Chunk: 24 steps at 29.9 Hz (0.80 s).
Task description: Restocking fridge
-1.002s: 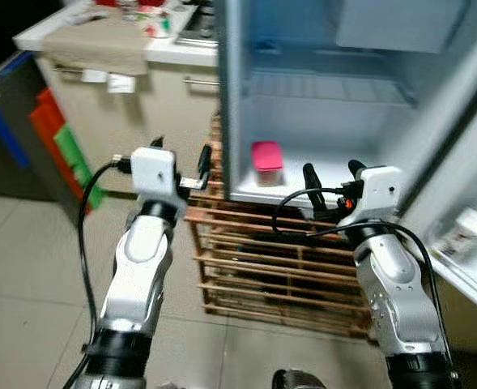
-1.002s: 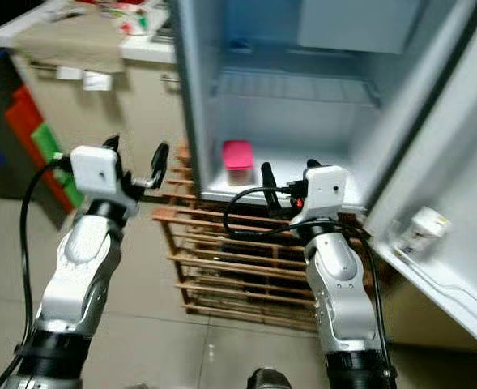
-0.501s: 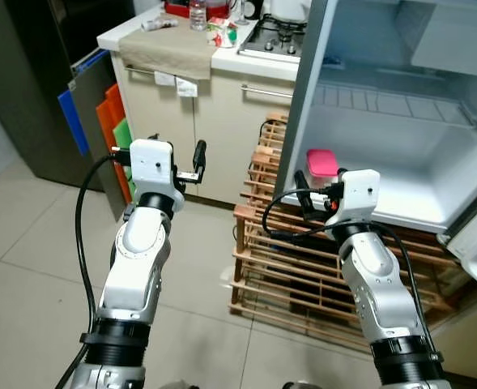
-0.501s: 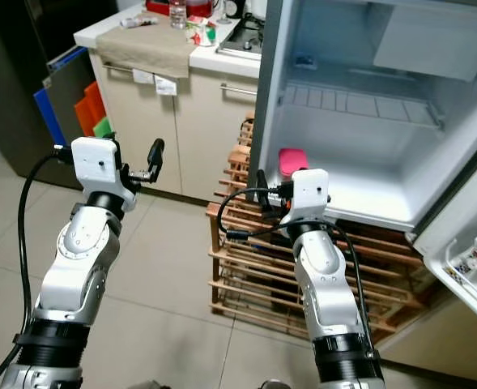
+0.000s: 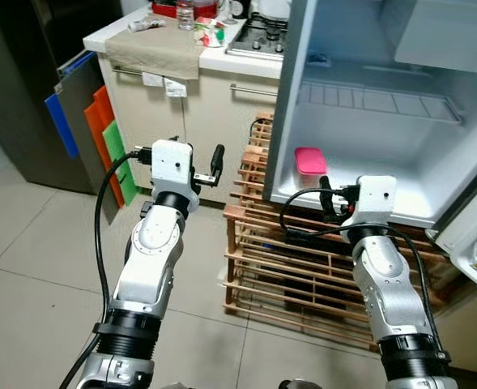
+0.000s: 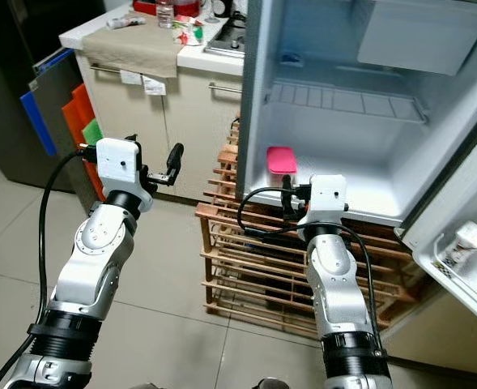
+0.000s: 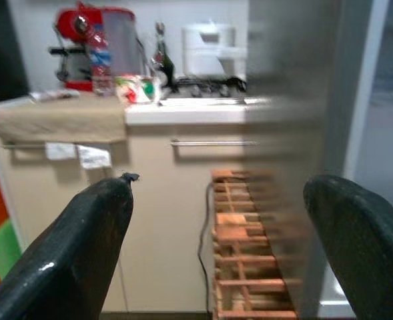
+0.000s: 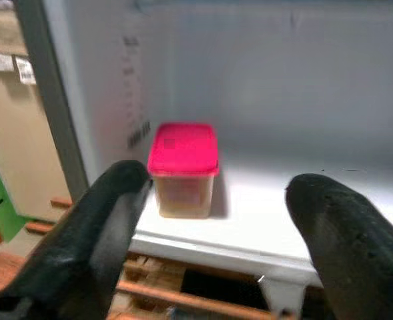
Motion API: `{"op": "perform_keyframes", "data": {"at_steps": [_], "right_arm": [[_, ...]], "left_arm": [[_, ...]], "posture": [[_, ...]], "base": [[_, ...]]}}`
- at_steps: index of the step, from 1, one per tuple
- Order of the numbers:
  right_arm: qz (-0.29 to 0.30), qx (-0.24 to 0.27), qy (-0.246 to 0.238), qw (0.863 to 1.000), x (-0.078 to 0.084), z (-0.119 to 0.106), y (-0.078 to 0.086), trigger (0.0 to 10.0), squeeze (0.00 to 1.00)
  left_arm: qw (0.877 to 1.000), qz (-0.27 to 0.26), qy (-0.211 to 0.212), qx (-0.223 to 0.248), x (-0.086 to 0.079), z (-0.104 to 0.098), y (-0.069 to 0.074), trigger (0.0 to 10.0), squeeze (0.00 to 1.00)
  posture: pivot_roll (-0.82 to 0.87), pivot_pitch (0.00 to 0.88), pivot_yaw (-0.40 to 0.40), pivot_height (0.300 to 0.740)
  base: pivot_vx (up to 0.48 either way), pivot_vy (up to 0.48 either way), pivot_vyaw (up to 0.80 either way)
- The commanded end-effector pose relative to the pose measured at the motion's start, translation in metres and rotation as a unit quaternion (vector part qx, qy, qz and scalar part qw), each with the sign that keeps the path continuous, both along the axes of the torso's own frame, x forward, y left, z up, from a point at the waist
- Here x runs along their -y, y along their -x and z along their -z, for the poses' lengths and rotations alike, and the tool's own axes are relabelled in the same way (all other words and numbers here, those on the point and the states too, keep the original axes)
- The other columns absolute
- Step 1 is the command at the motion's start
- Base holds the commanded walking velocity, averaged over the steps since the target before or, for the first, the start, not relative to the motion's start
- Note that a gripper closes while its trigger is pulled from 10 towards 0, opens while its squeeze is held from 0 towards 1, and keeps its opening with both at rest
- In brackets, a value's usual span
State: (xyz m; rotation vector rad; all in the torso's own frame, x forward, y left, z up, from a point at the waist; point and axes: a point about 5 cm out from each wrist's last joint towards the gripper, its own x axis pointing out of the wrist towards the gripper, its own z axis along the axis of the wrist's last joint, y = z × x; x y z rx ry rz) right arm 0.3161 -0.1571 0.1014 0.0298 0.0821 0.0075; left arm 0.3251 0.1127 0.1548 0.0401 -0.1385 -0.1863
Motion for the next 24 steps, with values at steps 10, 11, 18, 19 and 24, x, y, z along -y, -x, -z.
{"op": "perform_keyframes", "data": {"at_steps": [10, 11, 18, 19, 24], "right_arm": [[-0.005, -0.031, -0.006, 1.000, -0.016, 0.008, -0.023, 0.0, 0.00], [-0.005, -0.031, -0.006, 1.000, -0.016, 0.008, -0.023, 0.0, 0.00], [-0.015, -0.012, 0.024, 1.000, -0.036, -0.001, -0.035, 0.0, 0.00], [-0.013, -0.013, 0.025, 1.000, -0.037, 0.000, -0.035, 0.0, 0.00], [-0.004, -0.008, 0.036, 0.999, -0.040, 0.002, -0.034, 0.0, 0.00]], "left_arm": [[0.985, 0.169, -0.002, -0.012, 0.030, 0.005, 0.007, 10.0, 0.00], [0.985, 0.169, -0.002, -0.012, 0.030, 0.005, 0.007, 10.0, 0.00], [0.972, 0.229, -0.043, 0.001, 0.033, 0.004, 0.019, 10.0, 0.00], [0.969, 0.243, -0.043, 0.000, 0.032, 0.003, 0.020, 10.0, 0.00], [0.956, 0.292, -0.036, -0.011, 0.027, -0.003, 0.033, 10.0, 0.00]], "posture": [[-0.03, 0.023, 0.015, 0.740], [-0.03, 0.023, 0.015, 0.740], [0.04, 0.099, 0.017, 0.740], [0.05, 0.114, 0.019, 0.740], [0.06, 0.154, 0.038, 0.740]], "base": [[0.000, 0.000, 0.00], [0.000, 0.000, 0.00], [0.000, 0.000, 0.00], [0.000, 0.000, 0.00], [0.000, 0.000, 0.00]]}}
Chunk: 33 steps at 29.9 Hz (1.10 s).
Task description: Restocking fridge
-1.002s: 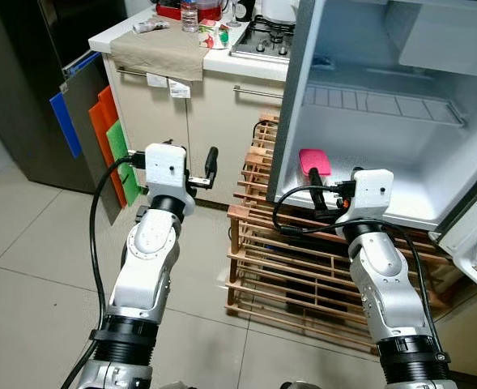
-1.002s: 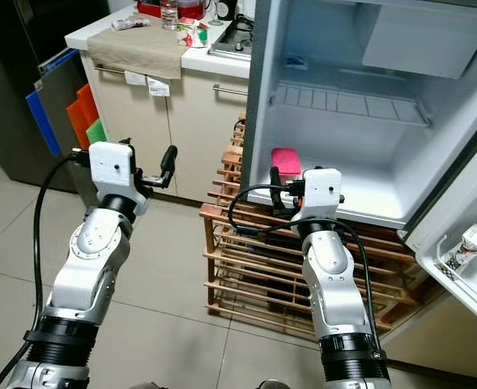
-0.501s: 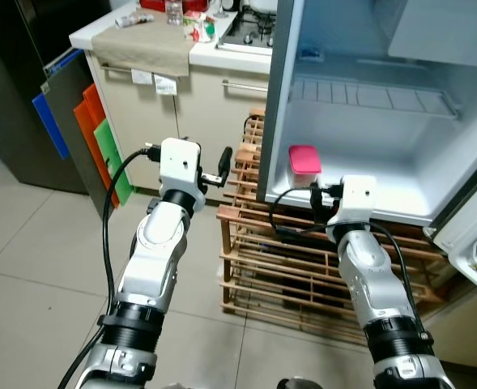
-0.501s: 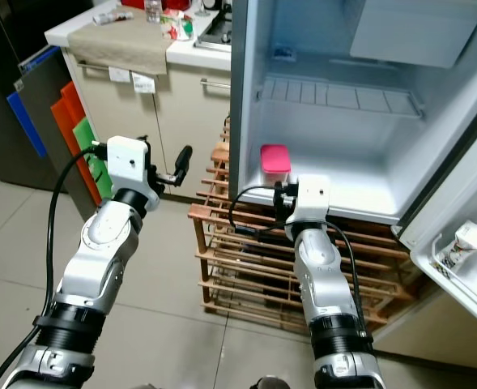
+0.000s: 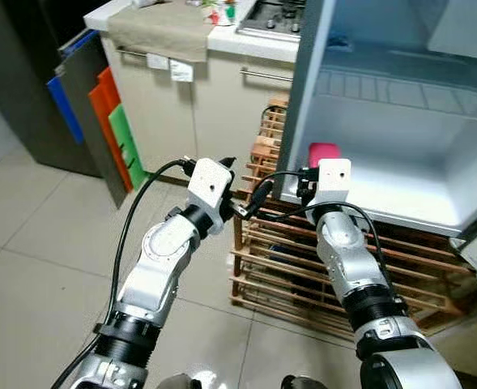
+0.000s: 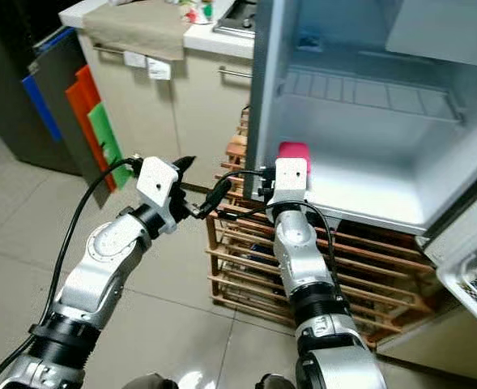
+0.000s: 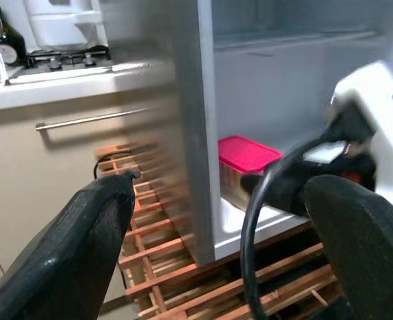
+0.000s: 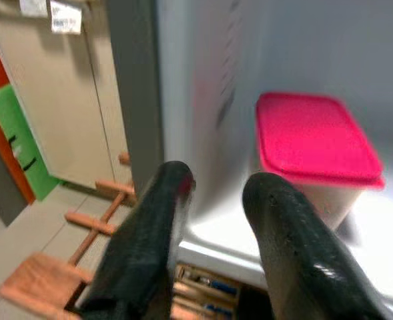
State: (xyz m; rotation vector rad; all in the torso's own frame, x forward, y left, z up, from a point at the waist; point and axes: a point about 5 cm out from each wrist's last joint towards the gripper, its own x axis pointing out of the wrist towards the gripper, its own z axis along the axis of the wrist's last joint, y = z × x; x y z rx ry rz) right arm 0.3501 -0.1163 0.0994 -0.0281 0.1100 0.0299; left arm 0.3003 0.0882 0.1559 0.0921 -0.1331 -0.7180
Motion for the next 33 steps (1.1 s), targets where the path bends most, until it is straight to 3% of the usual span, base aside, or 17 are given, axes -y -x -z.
{"op": "perform_keyframes", "data": {"at_steps": [1, 11, 21, 22, 33], "right_arm": [[0.012, 0.008, 0.009, 1.000, 0.000, 0.000, 0.000, 0.0, 0.00], [0.053, -0.001, -0.009, 0.999, -0.001, 0.006, 0.009, 0.0, 0.00], [0.074, 0.009, 0.018, 0.997, -0.008, 0.000, 0.002, 0.0, 0.00], [0.074, 0.013, 0.021, 0.997, -0.009, -0.002, 0.001, 10.0, 0.00], [0.070, 0.033, 0.028, 0.997, -0.014, -0.016, -0.010, 10.0, 0.00]], "left_arm": [[0.999, 0.046, 0.008, -0.018, 0.002, -0.005, 0.013, 10.0, 0.00], [0.995, 0.068, 0.041, -0.059, -0.011, -0.023, 0.044, 10.0, 0.00], [0.991, 0.072, 0.041, -0.103, -0.008, -0.010, 0.079, 10.0, 0.00], [0.991, 0.069, 0.042, -0.105, -0.009, -0.011, 0.081, 10.0, 0.00], [0.991, 0.056, 0.048, -0.111, -0.008, -0.014, 0.087, 10.0, 0.00]], "posture": [[0.06, 0.161, 0.041, 0.740], [0.08, 0.218, 0.065, 0.740], [0.10, 0.247, 0.076, 0.740], [0.11, 0.251, 0.075, 0.740], [0.12, 0.263, 0.062, 0.740]], "base": [[0.000, 0.000, 0.00], [0.000, 0.000, 0.00], [0.000, 0.000, 0.00], [0.000, 0.000, 0.00], [0.000, 0.000, 0.00]]}}
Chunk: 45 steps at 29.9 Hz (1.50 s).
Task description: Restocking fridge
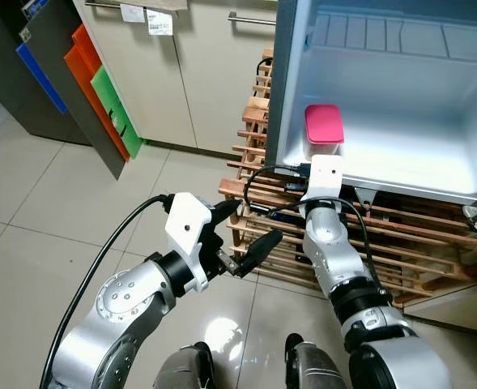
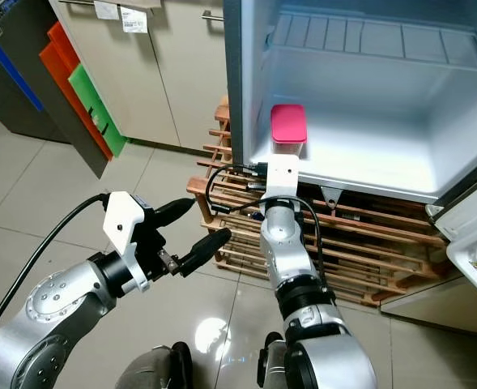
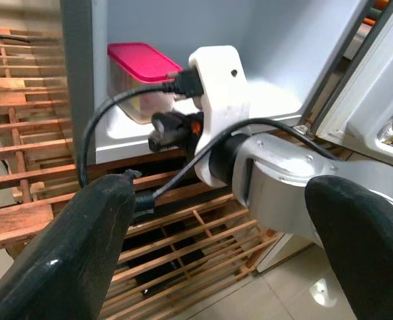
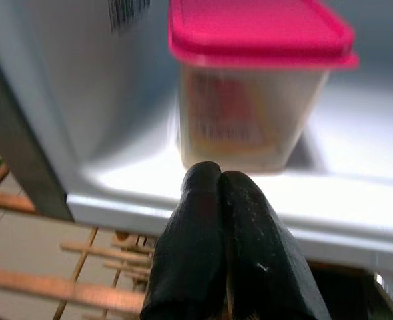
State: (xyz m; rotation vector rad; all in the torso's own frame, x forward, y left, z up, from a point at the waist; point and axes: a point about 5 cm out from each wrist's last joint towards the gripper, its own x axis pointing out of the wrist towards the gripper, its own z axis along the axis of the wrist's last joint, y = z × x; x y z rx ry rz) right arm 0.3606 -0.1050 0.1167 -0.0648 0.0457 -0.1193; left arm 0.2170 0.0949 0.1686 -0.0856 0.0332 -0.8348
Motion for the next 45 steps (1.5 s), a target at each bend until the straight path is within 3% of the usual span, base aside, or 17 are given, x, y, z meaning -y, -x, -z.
{"op": "perform_keyframes", "data": {"at_steps": [1, 17, 26, 34, 45], "right_arm": [[-0.002, -0.001, 0.006, 1.000, -0.003, 0.002, 0.000, 10.0, 0.00], [-0.039, 0.019, 0.021, 0.999, -0.023, -0.010, -0.010, 10.0, 0.00], [-0.069, 0.046, 0.031, 0.996, -0.038, -0.028, -0.019, 10.0, 0.00], [-0.067, 0.067, 0.052, 0.994, -0.031, -0.032, -0.020, 10.0, 0.00], [-0.044, 0.044, 0.035, 0.997, -0.016, -0.003, -0.001, 10.0, 0.00]], "left_arm": [[1.000, -0.003, 0.000, -0.003, -0.001, -0.001, 0.004, 10.0, 0.00], [1.000, -0.019, 0.005, -0.018, 0.002, 0.000, 0.010, 10.0, 0.00], [1.000, -0.025, 0.004, -0.018, 0.003, -0.001, 0.009, 10.0, 0.00], [0.999, -0.029, 0.008, -0.019, 0.005, 0.001, 0.004, 10.0, 0.00], [0.999, -0.031, 0.012, -0.021, 0.011, 0.004, 0.000, 10.0, 0.00]], "posture": [[0.12, 0.263, 0.062, 0.740], [0.13, 0.275, 0.048, 0.740], [0.13, 0.277, 0.043, 0.740], [0.11, 0.271, 0.031, 0.740], [0.08, 0.272, 0.024, 0.740]], "base": [[0.000, 0.000, 0.00], [0.000, 0.000, 0.00], [0.000, 0.000, 0.00], [0.000, 0.000, 0.00], [0.000, 0.000, 0.00]]}}
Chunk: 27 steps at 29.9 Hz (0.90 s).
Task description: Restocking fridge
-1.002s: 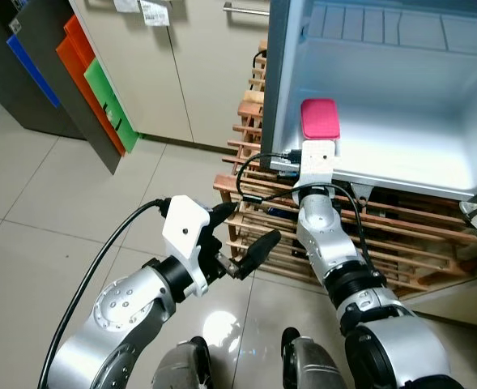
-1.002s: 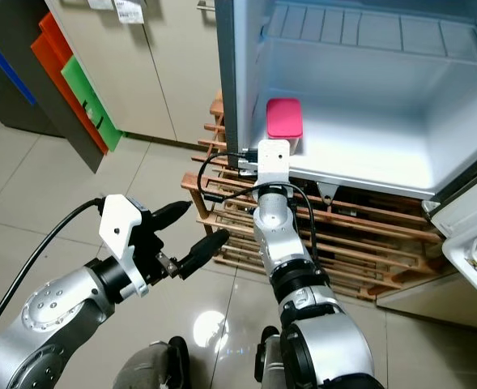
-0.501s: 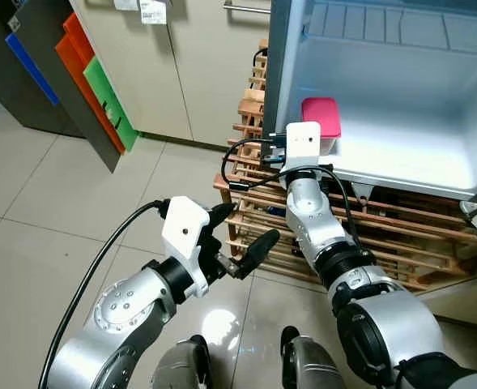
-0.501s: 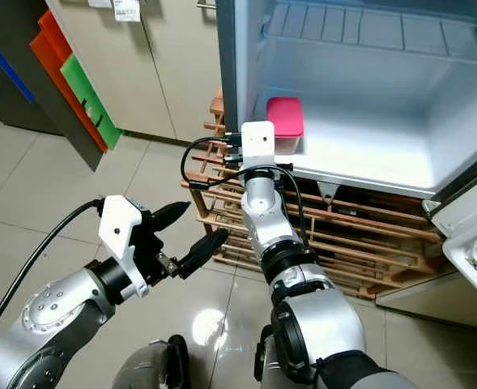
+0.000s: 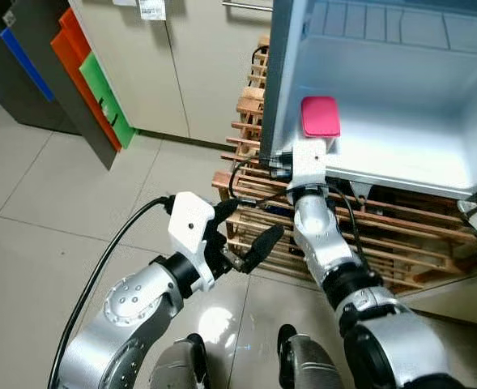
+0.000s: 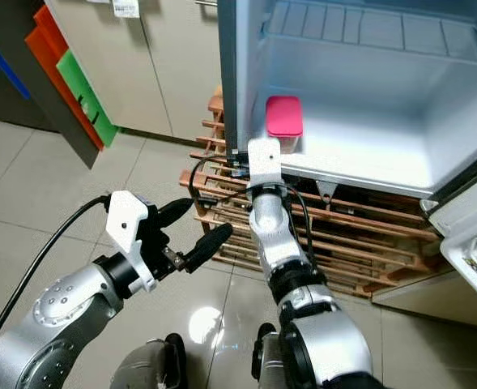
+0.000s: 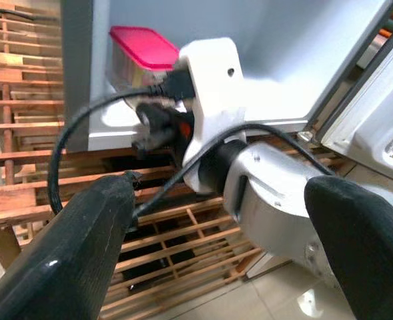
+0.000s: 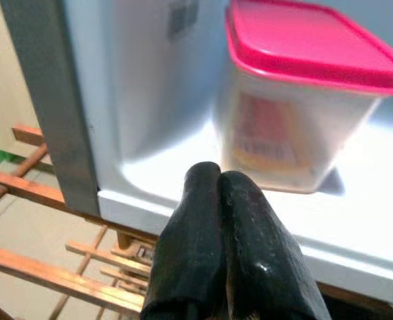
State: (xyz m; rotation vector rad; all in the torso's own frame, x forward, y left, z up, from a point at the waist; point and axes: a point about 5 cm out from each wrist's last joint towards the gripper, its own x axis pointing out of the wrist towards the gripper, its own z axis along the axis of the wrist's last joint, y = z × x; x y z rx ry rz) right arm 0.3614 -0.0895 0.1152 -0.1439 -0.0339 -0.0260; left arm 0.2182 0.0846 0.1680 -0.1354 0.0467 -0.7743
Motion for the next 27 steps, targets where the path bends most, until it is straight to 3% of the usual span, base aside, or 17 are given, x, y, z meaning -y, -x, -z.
{"op": "perform_keyframes", "data": {"at_steps": [1, 5, 11, 15, 21, 27], "right_arm": [[0.004, 0.008, -0.006, 1.000, 0.000, -0.004, 0.000, 10.0, 0.00], [0.030, 0.008, 0.019, 0.999, 0.014, -0.008, -0.007, 10.0, 0.00], [0.029, 0.017, 0.042, 0.999, 0.016, -0.022, -0.018, 10.0, 0.00], [0.026, 0.021, 0.052, 0.998, 0.014, -0.029, -0.022, 10.0, 0.00], [-0.006, 0.036, 0.047, 0.998, -0.003, -0.048, -0.031, 10.0, 0.00], [-0.012, 0.045, 0.033, 0.998, -0.002, -0.044, -0.027, 10.0, 0.00]], "left_arm": [[1.000, -0.001, -0.006, -0.004, 0.001, 0.003, 0.001, 10.0, 0.00], [1.000, -0.005, -0.003, 0.000, 0.004, 0.003, -0.001, 10.0, 0.00], [1.000, -0.010, 0.001, -0.002, 0.007, 0.002, 0.003, 10.0, 0.00], [1.000, -0.014, 0.000, -0.002, 0.006, 0.001, 0.003, 10.0, 0.00], [1.000, -0.021, 0.000, -0.002, 0.006, 0.002, 0.001, 10.0, 0.00], [1.000, -0.025, 0.006, 0.004, 0.008, 0.001, -0.004, 10.0, 0.00]], "posture": [[0.08, 0.272, 0.024, 0.740], [0.07, 0.273, 0.013, 0.740], [0.10, 0.283, 0.000, 0.740], [0.11, 0.286, -0.005, 0.740], [0.11, 0.286, -0.021, 0.740], [0.08, 0.264, -0.033, 0.740]], "base": [[0.000, 0.000, 0.00], [0.000, 0.000, 0.00], [0.000, 0.000, 0.00], [0.000, 0.000, 0.00], [0.000, 0.000, 0.00], [0.000, 0.000, 0.00]]}}
